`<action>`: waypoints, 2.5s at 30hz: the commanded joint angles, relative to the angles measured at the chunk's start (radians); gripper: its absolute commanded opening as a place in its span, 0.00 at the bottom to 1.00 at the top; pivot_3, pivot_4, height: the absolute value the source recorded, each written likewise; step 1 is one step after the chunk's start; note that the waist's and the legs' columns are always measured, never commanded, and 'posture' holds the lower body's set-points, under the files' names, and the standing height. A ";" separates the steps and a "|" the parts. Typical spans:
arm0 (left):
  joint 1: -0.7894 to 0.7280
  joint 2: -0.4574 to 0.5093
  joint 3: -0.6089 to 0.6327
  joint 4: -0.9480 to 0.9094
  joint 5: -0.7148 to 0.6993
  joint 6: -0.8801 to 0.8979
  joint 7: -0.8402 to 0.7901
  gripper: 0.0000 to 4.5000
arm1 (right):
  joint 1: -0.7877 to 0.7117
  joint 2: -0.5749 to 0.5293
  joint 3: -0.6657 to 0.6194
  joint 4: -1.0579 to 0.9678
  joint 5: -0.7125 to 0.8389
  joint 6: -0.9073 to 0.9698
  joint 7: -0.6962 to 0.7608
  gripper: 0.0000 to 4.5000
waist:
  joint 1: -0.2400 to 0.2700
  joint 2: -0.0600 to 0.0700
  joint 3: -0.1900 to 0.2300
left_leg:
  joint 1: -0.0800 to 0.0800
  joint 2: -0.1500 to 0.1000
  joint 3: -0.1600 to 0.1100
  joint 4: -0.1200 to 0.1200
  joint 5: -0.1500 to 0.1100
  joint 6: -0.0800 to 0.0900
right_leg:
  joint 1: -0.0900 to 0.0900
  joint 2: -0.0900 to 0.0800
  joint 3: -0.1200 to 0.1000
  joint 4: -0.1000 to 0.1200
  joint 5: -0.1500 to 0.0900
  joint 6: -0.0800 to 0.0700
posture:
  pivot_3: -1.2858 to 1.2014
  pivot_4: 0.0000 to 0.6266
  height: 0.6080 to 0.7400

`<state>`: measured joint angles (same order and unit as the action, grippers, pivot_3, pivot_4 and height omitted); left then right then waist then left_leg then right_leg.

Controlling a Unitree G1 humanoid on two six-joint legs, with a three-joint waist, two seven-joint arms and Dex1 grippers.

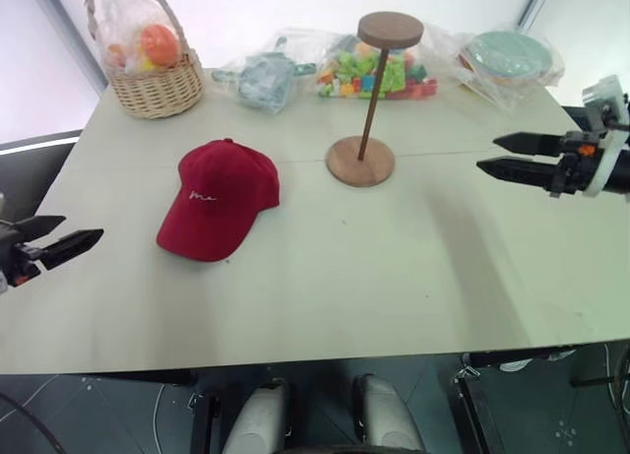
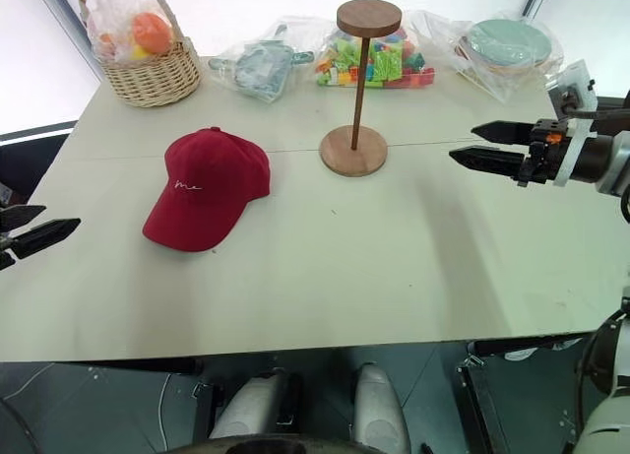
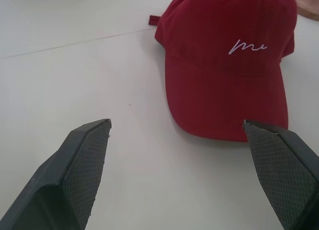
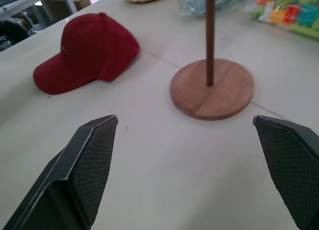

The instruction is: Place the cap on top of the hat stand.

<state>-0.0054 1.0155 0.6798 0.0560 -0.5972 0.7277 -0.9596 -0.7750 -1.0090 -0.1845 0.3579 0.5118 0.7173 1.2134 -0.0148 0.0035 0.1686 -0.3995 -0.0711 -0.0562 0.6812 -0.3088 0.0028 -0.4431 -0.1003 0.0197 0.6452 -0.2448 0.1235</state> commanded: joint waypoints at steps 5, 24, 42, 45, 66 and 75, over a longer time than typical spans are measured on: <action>-0.019 0.018 -0.016 0.007 0.020 -0.054 -0.016 0.98 | -0.061 0.057 -0.020 -0.174 0.104 0.113 -0.024 1.00 | 0.000 0.000 0.000 | 0.000 0.000 0.000 0.000 0.001 -0.002 | 0.000 0.000 0.000 0.000 0.000 0.000 | 0.52 0.24 1.00; -0.027 0.021 -0.274 0.257 0.608 -1.160 0.196 0.98 | -0.099 0.155 -0.040 -0.371 0.342 0.319 -0.189 1.00 | 0.001 -0.001 -0.001 | -0.001 -0.001 0.000 0.000 0.000 0.000 | -0.001 -0.002 -0.001 -0.001 0.000 0.000 | 0.52 0.24 1.00; -0.150 -0.037 -0.540 0.439 0.856 -1.607 0.447 0.98 | -0.050 0.157 -0.020 -0.365 0.282 0.260 -0.199 1.00 | 0.003 -0.001 -0.001 | -0.003 -0.002 0.000 0.000 -0.001 0.003 | -0.001 -0.002 -0.002 0.000 0.000 0.000 | 0.52 0.24 1.00; -0.196 -0.059 -0.596 0.472 0.891 -1.596 0.454 0.98 | -0.049 0.158 -0.014 -0.367 0.276 0.256 -0.201 1.00 | 0.005 -0.001 -0.001 | -0.003 -0.002 0.000 0.001 -0.001 0.003 | -0.001 -0.002 -0.003 0.000 0.000 0.000 | 0.52 0.24 1.00; -0.312 -0.008 -0.751 0.664 1.162 -1.810 0.699 0.98 | -0.037 0.168 -0.016 -0.369 0.260 0.238 -0.250 1.00 | 0.007 -0.001 -0.001 | -0.003 -0.002 -0.001 0.002 -0.001 0.003 | -0.001 -0.002 -0.004 0.002 0.000 0.000 | 0.52 0.24 1.00; -0.512 -0.013 -0.978 0.836 1.586 -1.791 1.175 0.98 | -0.049 0.164 -0.019 -0.361 0.248 0.237 -0.254 1.00 | 0.041 0.001 -0.002 | 0.002 -0.004 -0.001 0.002 -0.001 0.003 | 0.003 -0.001 -0.004 0.004 0.001 0.001 | 0.52 0.24 1.00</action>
<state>-0.5006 1.0163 -0.2383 0.8318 0.8968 -1.1175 0.1489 -0.7990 -0.8400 -0.1802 0.0078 0.7582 0.9732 0.9610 0.0261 0.0043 0.1667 -0.3954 -0.0751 -0.0571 0.6833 -0.3098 0.0062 -0.4381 -0.1005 0.0152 0.6492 -0.2442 0.1241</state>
